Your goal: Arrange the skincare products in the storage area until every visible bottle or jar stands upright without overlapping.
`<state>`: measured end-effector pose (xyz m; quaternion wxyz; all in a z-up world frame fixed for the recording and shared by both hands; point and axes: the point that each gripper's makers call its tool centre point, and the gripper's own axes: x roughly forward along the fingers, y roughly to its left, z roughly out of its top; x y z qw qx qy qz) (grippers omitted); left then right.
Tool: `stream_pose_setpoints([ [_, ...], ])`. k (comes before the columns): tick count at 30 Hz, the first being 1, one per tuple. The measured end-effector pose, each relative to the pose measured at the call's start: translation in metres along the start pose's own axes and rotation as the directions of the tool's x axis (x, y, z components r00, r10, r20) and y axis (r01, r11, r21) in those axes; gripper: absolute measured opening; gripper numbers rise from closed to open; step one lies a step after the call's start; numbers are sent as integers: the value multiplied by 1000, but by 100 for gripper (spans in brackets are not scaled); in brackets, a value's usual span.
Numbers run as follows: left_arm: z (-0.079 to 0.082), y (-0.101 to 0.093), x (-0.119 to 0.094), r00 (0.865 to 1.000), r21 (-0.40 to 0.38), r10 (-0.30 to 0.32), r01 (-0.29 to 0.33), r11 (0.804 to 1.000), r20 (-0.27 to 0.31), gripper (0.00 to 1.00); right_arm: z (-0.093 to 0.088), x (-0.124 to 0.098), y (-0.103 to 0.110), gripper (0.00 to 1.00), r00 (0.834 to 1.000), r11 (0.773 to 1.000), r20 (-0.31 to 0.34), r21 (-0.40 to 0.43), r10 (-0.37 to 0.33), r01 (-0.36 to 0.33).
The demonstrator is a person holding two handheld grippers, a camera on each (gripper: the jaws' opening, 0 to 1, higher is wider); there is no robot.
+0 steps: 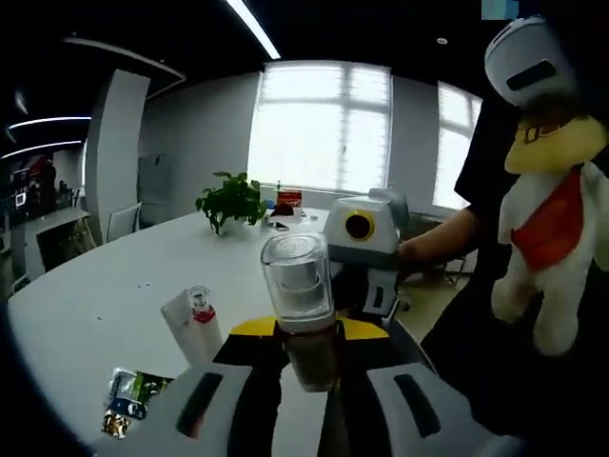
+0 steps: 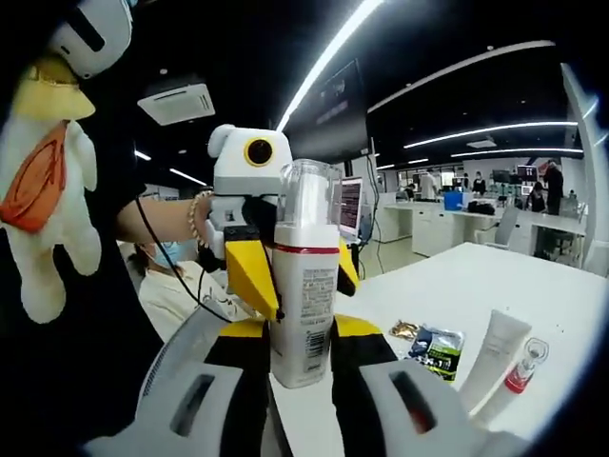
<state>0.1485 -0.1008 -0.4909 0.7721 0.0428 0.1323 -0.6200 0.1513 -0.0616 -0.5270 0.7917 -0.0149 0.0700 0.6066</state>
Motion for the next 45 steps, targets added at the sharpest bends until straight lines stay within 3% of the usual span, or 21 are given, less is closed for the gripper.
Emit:
stream_pose_setpoints([
  [11,13,4,-2,999,1,-8,8,1000,35,17,16,-1,-1,22,995,998,93,55,-24,19],
  [14,14,5,-2,1000,-2,-5,5,1000,31,18,17,-1,-2,22,995,999,98,40,-30,26],
  [16,22,6,-2,998,-7,-17,17,1000,67,18,14,0,-3,22,996,999,87,22,-31,29],
  [19,22,16,-3,999,49,23,-25,998,39,21,12,-2,-4,22,995,999,96,35,-38,35],
  [32,11,19,5,999,92,-7,12,996,-47,21,4,-7,-14,22,991,997,108,42,-76,71],
  [42,-5,20,33,991,157,11,11,988,-137,19,-21,-17,-35,23,986,985,14,-46,-165,165],
  [45,-23,27,42,982,186,15,20,982,-188,19,-37,-16,-45,23,979,976,-50,-98,-199,193],
])
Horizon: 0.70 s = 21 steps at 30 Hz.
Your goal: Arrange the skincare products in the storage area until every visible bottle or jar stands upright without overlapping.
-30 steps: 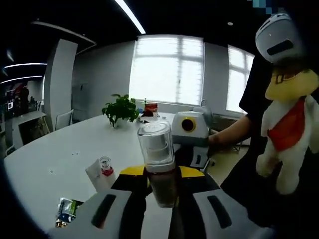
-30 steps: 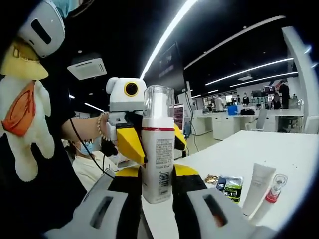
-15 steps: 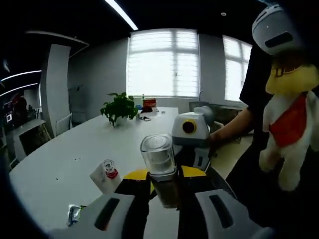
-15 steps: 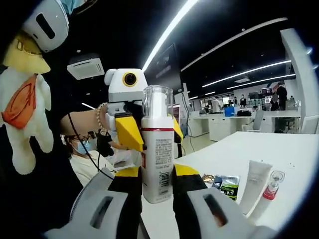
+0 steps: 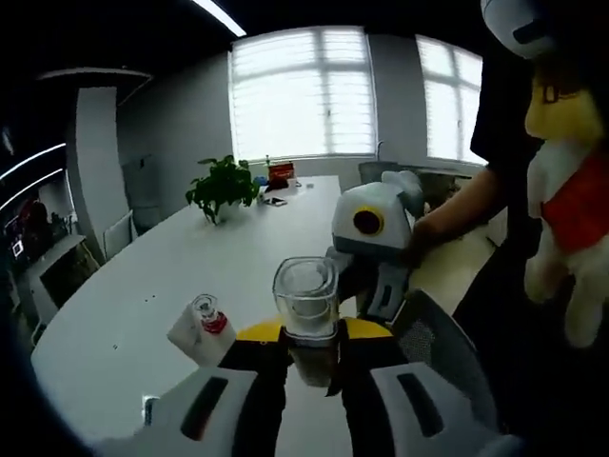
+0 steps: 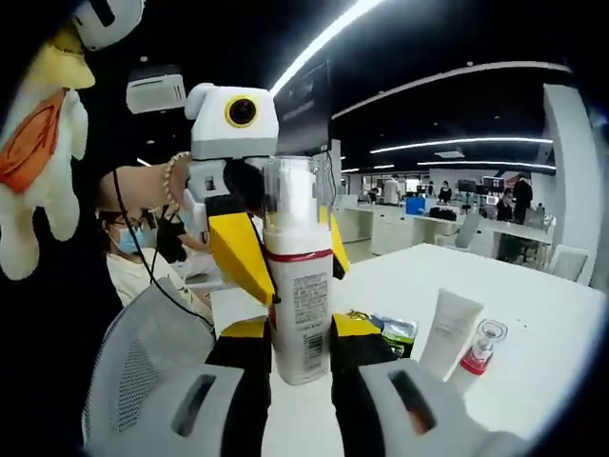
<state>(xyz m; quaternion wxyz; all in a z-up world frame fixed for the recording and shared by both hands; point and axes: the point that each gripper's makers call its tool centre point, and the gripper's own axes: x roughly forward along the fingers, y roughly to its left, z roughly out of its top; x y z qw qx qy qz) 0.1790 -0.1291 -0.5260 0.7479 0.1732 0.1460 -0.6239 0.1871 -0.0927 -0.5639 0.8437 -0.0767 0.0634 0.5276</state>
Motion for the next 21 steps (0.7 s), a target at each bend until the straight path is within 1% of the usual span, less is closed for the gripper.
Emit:
stream_pose_setpoints([
  [2,-4,-1,5,1000,21,-1,2,1000,-19,19,-7,3,-2,23,1000,1000,-8,3,-7,7],
  [6,-17,4,16,999,19,-4,5,1000,-51,18,-28,7,-11,23,998,999,-52,17,-31,32],
  [11,-34,8,28,996,18,-18,20,1000,-83,18,-48,10,-16,23,996,999,-85,24,-40,42],
  [14,-44,13,35,996,-13,-22,21,1000,-86,18,-63,11,-20,23,994,999,-107,24,-33,36],
  [16,-54,16,42,996,-33,-23,20,999,-86,18,-71,12,-23,23,992,999,-124,29,-32,35],
  [17,-59,17,45,996,-40,-25,21,999,-89,18,-80,13,-24,23,989,999,-142,16,-31,34],
  [21,-79,22,57,993,-48,-33,27,998,-116,18,-101,17,-27,23,984,998,-176,44,-25,33],
])
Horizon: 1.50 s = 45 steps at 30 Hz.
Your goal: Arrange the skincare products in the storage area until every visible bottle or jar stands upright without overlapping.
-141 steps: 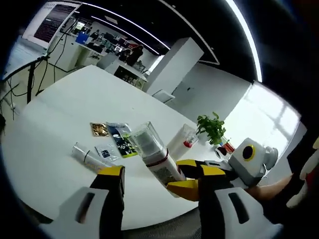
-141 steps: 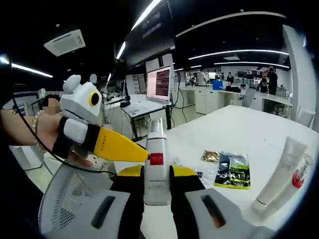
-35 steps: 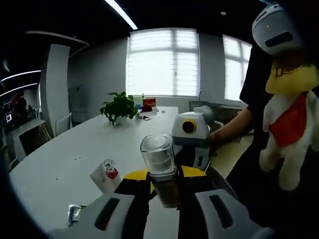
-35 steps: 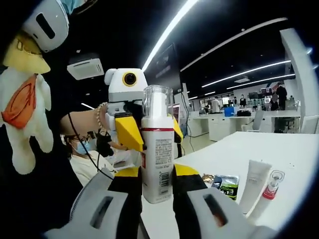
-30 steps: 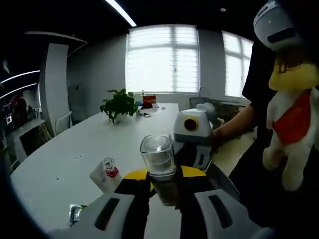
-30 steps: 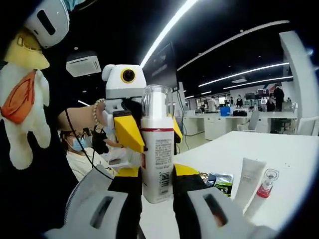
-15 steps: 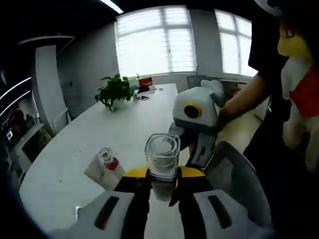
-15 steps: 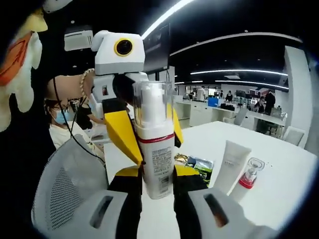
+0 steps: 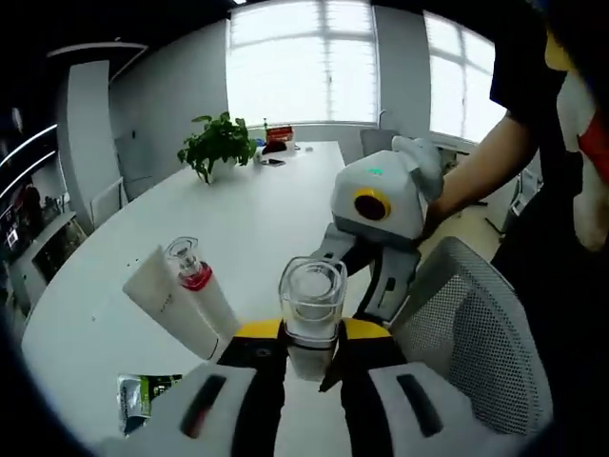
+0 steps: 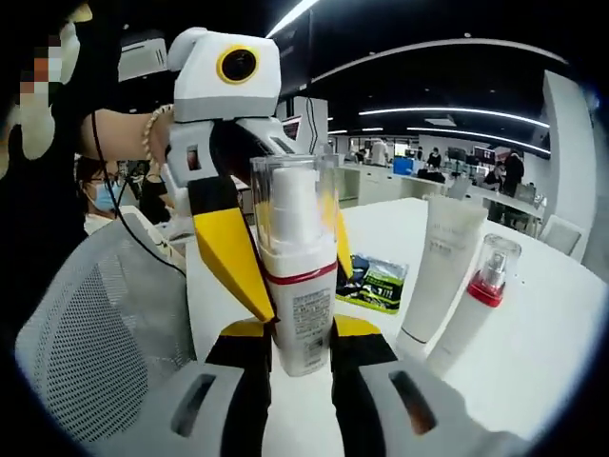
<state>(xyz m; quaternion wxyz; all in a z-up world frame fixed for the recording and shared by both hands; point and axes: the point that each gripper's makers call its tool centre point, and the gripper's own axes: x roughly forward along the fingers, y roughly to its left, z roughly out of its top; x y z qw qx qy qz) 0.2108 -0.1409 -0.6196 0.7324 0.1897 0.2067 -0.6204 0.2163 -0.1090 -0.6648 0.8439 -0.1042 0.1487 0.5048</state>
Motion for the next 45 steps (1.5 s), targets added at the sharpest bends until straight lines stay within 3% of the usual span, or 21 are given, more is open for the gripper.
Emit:
stream_pose_setpoints([
  [7,-25,8,21,1000,-42,-6,5,999,-30,17,-27,11,-9,23,999,999,-40,41,-16,17],
  [18,-50,14,40,998,-43,-4,1,999,-67,17,-57,23,-16,23,994,999,-108,24,-24,27],
  [30,-60,12,49,997,-68,-15,10,998,-71,17,-72,25,-17,23,989,999,-148,22,-20,23],
  [45,-65,13,55,997,-73,-10,4,997,-74,17,-82,25,-21,23,989,999,-148,30,-19,24],
])
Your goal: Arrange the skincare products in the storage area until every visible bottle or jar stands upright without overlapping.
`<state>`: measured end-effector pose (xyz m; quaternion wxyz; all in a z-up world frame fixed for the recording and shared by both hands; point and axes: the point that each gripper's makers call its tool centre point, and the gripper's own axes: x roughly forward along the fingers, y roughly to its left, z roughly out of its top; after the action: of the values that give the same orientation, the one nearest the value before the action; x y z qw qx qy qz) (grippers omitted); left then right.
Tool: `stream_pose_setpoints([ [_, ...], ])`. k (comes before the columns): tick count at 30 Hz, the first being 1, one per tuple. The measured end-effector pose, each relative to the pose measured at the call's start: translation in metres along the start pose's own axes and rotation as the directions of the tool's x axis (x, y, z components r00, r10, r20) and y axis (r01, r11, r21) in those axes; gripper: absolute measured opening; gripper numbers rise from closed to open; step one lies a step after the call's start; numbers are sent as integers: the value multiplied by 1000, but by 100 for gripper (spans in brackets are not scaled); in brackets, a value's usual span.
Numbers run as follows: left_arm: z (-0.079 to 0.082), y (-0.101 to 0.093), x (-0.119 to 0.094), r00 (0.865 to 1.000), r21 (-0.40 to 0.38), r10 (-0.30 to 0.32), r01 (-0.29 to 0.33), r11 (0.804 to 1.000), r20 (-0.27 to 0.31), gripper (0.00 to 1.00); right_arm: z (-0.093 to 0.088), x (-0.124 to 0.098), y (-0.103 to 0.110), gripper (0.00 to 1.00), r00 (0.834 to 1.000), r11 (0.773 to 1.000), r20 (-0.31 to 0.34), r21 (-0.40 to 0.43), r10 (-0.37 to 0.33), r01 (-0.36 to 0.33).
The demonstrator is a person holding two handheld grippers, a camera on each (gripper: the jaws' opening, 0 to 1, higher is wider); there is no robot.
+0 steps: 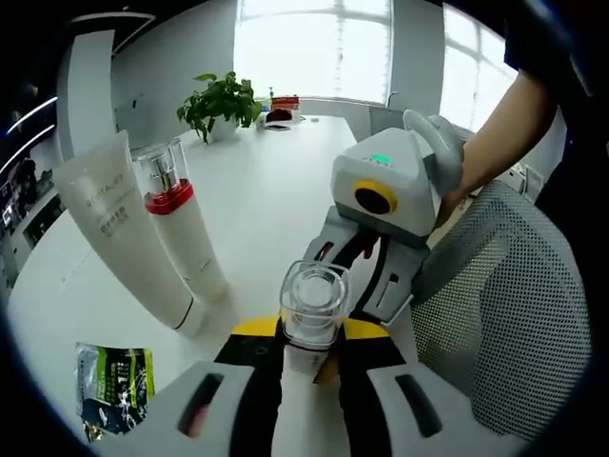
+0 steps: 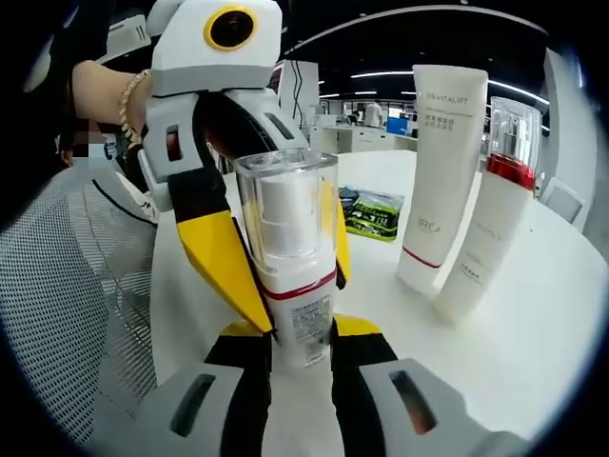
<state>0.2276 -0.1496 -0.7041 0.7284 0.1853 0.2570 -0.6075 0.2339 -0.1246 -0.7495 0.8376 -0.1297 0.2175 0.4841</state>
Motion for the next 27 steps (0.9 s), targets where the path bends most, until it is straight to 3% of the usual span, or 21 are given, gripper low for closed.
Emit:
stream_pose_setpoints([
  [7,3,5,3,1000,-31,7,-6,999,17,17,1,-1,-5,23,1000,1000,3,22,-1,1],
  [11,10,8,4,998,-75,14,-9,997,59,20,1,-2,-13,23,1000,999,0,39,-6,6],
  [27,-6,22,-14,995,-166,88,-81,983,37,41,3,-6,-52,23,1000,999,-4,30,-11,11],
])
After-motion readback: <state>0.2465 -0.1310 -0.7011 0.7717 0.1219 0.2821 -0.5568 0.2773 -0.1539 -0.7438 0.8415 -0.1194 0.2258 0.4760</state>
